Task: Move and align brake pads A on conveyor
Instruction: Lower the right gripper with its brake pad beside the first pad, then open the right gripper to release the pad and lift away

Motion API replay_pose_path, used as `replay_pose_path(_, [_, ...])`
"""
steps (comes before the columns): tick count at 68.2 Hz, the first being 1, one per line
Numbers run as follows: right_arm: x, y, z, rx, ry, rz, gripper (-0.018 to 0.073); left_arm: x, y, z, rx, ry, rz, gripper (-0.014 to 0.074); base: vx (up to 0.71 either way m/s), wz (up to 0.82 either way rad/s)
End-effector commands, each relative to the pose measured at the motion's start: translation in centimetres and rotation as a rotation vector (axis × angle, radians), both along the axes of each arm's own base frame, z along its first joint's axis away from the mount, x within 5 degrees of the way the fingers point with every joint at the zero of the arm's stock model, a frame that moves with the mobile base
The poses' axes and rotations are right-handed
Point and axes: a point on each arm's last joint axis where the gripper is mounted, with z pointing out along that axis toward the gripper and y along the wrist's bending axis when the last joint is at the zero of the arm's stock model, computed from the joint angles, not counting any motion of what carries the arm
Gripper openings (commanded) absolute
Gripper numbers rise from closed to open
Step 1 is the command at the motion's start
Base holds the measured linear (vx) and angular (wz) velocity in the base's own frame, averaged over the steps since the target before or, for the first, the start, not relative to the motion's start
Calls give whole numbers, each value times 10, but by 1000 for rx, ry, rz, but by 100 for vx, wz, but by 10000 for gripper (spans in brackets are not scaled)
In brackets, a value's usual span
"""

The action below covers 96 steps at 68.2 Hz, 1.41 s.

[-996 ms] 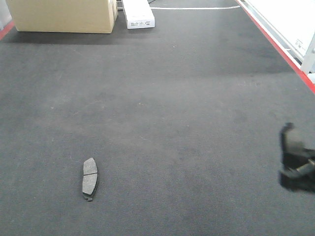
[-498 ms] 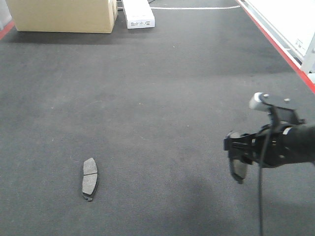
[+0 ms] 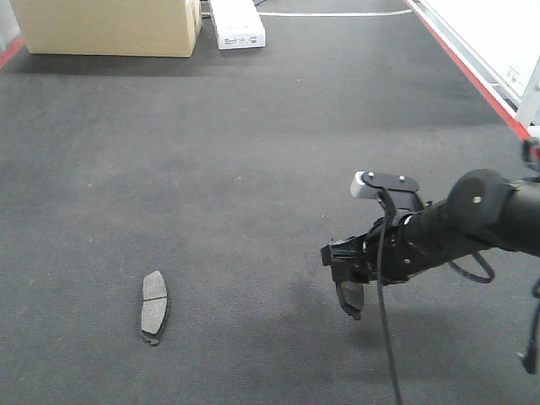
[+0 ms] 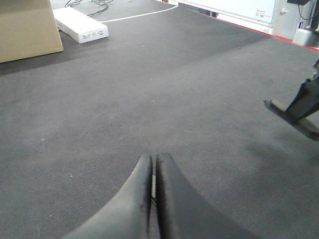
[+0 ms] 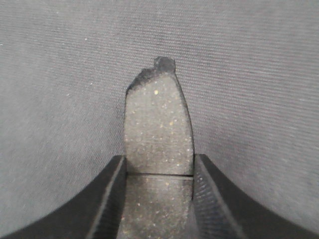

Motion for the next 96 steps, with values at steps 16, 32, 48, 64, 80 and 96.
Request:
replay_pose_path(16, [20, 1, -2, 2, -78, -55, 82, 2, 1, 13, -44, -69, 16, -7, 0, 0])
replay_pose_path(32, [24, 1, -12, -4, -69, -75, 115, 2, 1, 13, -44, -69, 16, -7, 0, 0])
replay_pose_path(48, [24, 1, -12, -3, -70, -77, 233, 2, 1, 13, -44, -69, 16, -7, 0, 0])
replay_pose_path(64, [24, 1, -12, -2, -64, -75, 344, 2, 1, 13, -44, -69, 16, -7, 0, 0])
replay_pose_path(80, [23, 1, -12, -2, -54, -71, 361, 2, 1, 13, -44, -69, 16, -7, 0, 0])
replay_pose_path(96, [15, -1, 4, 6, -55, -59, 342, 2, 1, 13, -44, -69, 16, -7, 0, 0])
